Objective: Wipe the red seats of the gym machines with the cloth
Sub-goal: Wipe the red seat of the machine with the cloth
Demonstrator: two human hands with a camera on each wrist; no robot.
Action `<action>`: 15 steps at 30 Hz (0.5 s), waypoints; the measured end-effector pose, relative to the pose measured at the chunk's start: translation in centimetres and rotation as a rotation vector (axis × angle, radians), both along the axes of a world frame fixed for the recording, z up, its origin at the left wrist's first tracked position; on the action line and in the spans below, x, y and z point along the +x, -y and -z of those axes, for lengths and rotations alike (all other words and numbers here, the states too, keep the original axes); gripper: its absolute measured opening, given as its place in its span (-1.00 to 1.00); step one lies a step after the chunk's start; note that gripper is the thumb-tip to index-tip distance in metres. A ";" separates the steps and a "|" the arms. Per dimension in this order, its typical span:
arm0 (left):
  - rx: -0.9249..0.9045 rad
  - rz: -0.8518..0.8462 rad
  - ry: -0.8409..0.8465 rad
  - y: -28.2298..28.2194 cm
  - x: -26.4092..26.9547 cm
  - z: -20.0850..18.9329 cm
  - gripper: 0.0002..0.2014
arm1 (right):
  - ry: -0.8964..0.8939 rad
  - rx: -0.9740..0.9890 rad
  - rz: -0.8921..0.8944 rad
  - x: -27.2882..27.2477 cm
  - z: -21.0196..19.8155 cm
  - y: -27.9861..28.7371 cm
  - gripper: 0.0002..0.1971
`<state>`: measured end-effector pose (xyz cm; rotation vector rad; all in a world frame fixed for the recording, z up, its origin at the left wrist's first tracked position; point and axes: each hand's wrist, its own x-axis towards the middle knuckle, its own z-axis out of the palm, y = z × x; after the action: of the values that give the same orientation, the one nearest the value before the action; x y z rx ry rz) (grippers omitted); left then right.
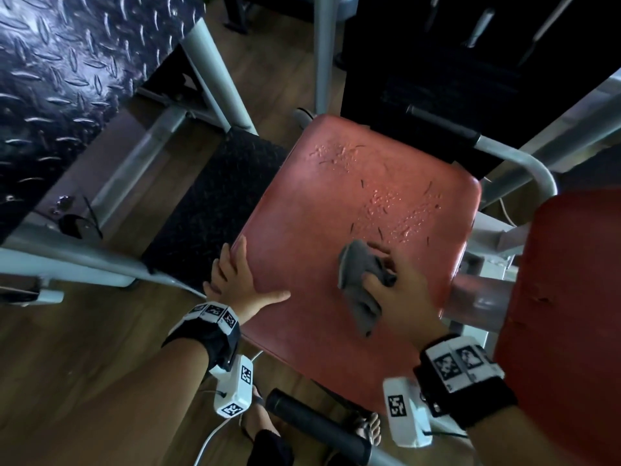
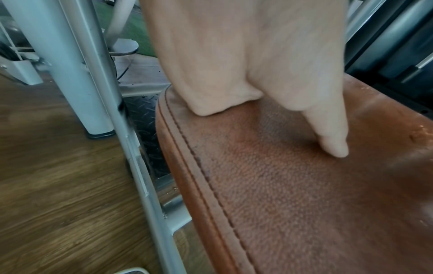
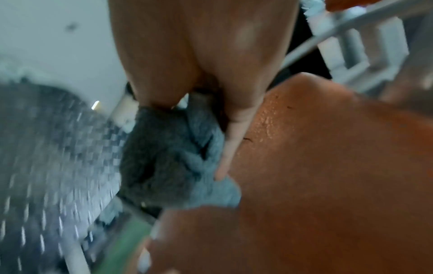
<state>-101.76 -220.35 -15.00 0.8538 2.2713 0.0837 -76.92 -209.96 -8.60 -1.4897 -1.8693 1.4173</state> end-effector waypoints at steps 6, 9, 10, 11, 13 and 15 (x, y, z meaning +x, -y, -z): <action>-0.004 0.008 0.009 -0.1 0.1 -0.1 0.42 | -0.063 -0.213 -0.139 -0.4 1.1 0.2 -0.58; -0.006 0.016 0.020 0.0 0.0 -0.2 0.41 | 0.151 0.014 -0.137 1.4 2.9 0.6 -0.60; -0.003 0.015 0.021 0.0 0.0 -0.2 0.40 | 0.193 0.073 -0.097 2.1 3.5 0.8 -0.58; -0.002 0.014 0.020 0.1 0.0 -0.3 0.39 | 0.248 0.125 -0.041 3.0 4.0 0.8 -0.54; -0.007 0.015 0.017 0.0 0.1 -0.3 0.38 | 0.383 0.174 0.072 4.8 5.0 1.0 -0.42; -0.019 0.016 0.020 -0.1 0.1 -0.3 0.36 | 0.456 0.082 0.165 6.2 5.5 1.2 -0.27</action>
<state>-101.65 -220.28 -14.66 0.8569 2.2426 0.0633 -70.67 -211.13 -14.13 -1.9992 -1.9640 0.9704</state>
